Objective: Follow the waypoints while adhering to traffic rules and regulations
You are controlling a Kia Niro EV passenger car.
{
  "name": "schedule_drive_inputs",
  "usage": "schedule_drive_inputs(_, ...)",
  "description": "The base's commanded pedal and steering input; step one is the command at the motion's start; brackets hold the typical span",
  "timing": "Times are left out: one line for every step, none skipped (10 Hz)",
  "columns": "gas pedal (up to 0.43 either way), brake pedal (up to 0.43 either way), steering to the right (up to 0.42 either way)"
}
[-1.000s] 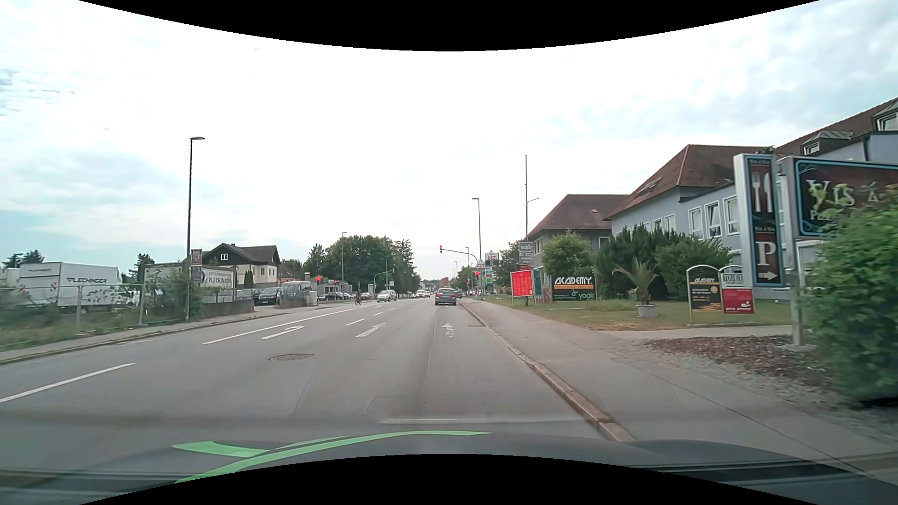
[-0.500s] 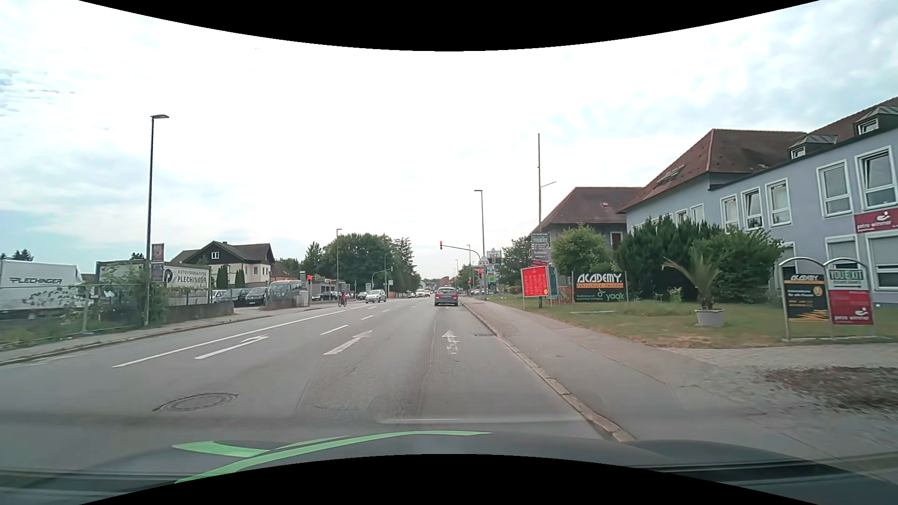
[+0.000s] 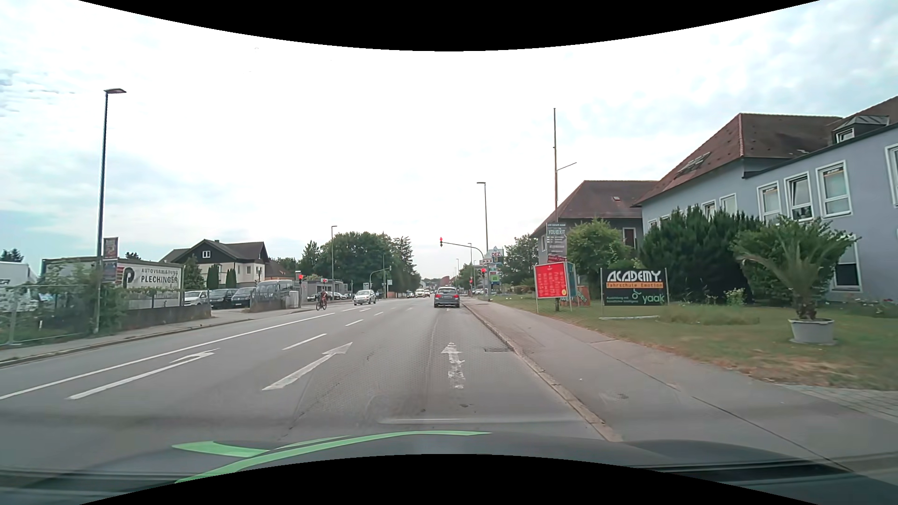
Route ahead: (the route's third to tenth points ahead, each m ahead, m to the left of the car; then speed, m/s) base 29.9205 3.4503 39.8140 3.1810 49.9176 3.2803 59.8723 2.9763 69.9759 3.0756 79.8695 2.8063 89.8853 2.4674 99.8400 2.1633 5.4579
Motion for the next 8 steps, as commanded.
schedule_drive_inputs(0.000, 0.000, -0.003)
schedule_drive_inputs(0.000, 0.000, -0.003)
schedule_drive_inputs(0.000, 0.000, -0.003)
schedule_drive_inputs(0.000, 0.000, -0.002)
schedule_drive_inputs(0.000, 0.000, -0.002)
schedule_drive_inputs(0.000, 0.000, -0.002)
schedule_drive_inputs(0.000, 0.000, -0.001)
schedule_drive_inputs(0.000, 0.000, 0.000)
